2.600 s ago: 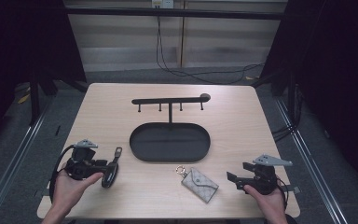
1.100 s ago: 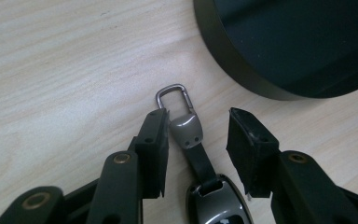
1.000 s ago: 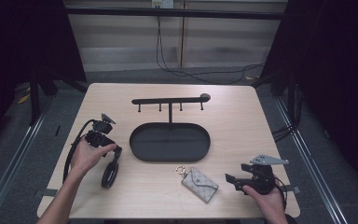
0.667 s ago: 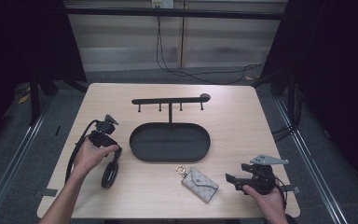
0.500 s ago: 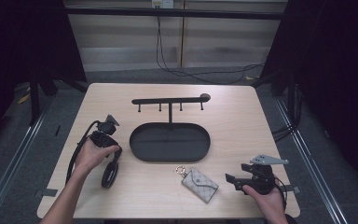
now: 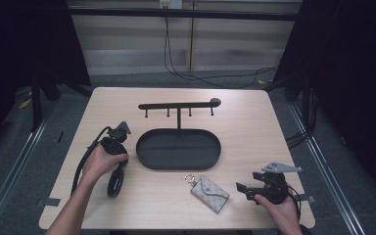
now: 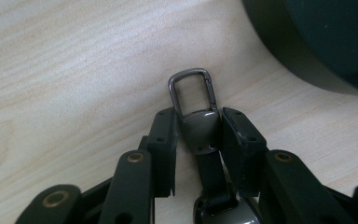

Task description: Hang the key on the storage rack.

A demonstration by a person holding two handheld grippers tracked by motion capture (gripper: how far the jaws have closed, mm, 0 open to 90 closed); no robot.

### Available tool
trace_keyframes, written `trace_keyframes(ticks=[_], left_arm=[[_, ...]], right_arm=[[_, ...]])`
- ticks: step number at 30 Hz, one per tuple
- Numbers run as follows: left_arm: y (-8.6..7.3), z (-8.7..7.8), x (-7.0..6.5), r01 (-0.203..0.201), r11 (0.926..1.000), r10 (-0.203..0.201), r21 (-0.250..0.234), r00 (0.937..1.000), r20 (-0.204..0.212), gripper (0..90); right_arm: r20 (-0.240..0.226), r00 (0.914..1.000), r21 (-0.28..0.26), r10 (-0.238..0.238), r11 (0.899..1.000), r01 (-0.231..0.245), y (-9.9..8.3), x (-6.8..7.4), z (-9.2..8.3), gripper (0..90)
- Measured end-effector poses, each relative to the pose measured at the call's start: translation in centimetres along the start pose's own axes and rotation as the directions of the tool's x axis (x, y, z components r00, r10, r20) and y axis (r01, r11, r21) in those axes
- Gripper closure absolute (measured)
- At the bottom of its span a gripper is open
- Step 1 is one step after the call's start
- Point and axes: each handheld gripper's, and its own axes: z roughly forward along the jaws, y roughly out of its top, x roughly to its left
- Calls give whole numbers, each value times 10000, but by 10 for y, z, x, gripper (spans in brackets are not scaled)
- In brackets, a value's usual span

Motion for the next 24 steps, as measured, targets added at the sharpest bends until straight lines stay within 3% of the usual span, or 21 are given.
trace_keyframes(ticks=[4,6,11,13,24], left_arm=[[7,1,-5,-26,9988,43,480,9994,-351,663],[9,1,-4,92,9981,-74,604,9995,-292,665],[13,1,-4,-150,9949,174,998,9996,-233,689],[15,2,-4,116,9944,-90,1055,9996,-250,694],[16,1,-3,2,9937,25,1124,9997,-240,709]], right_arm=[[0,10000,6,-15,10000,15,0,0,0,175],[3,10000,13,-20,10000,20,0,0,0,175],[-23,10000,92,-63,9999,63,0,1,0,176],[-35,10000,95,-90,9999,90,0,1,1,176],[20,10000,218,-74,9997,74,0,1,2,177]])
